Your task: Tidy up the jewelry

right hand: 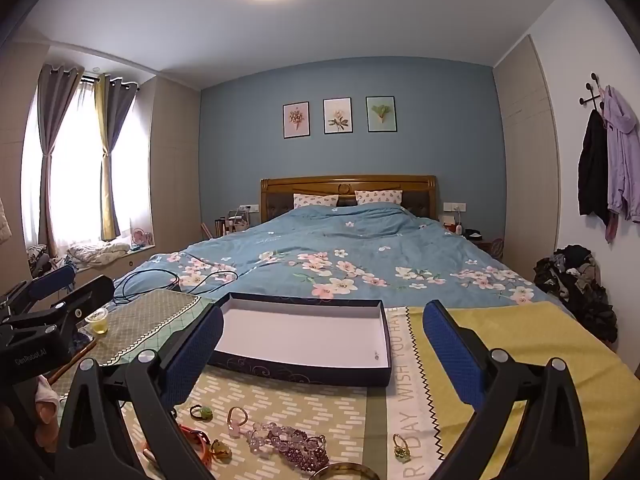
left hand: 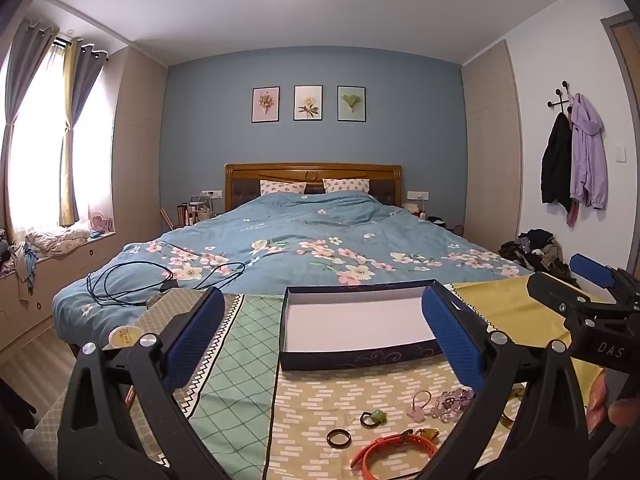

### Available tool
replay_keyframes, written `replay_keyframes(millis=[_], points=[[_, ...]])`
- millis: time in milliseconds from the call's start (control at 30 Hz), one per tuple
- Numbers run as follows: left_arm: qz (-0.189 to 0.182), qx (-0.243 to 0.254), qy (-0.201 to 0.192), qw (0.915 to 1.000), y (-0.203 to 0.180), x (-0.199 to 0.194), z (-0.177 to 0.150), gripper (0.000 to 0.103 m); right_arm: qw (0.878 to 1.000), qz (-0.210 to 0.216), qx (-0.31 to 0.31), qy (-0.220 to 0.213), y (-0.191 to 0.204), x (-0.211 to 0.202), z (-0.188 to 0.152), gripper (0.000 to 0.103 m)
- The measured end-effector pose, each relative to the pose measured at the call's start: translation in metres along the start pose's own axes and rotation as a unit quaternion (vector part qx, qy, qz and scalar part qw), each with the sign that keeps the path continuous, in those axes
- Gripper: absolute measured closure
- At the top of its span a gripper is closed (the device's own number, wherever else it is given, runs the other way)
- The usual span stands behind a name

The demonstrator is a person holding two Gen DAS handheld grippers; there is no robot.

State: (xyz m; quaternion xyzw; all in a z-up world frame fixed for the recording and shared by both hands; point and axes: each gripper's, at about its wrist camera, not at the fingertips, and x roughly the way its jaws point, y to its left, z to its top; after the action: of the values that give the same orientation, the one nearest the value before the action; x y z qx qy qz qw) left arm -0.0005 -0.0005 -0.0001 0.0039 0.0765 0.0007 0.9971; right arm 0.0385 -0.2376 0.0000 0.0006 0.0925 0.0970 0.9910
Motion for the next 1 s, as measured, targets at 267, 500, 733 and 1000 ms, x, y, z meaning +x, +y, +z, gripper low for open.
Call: replay_keyframes(millis=[267,500,733,1000], points=[[-0.002,-0.004,0.001,1.0000,0.0007,-0.0020,-0.0007,0.006,1.000,-0.001,-0.001,-0.007,0.0027,-0.0016,0.0020,0.006],[-0.003,-0.004,0.002,1.0000,-0.0010,-0.0016,0.0028,0.006,1.000,0.000,0.001,-0.005,0.0001,0.0003,-0.0001,0.006],[-0.001,-0.004,0.003,1.0000,0.0026,-0.0014,0.0043,0.006,1.000,-0.001,0.002,-0.004,0.0004,-0.0019,0.0019,0.006],[0.000,-0.004,0.003,1.0000,-0.0013,0.0015,0.0008,0.006,1.000,-0.002,0.003,-0.003,0.0037,-0.0014,0.0006,0.006]])
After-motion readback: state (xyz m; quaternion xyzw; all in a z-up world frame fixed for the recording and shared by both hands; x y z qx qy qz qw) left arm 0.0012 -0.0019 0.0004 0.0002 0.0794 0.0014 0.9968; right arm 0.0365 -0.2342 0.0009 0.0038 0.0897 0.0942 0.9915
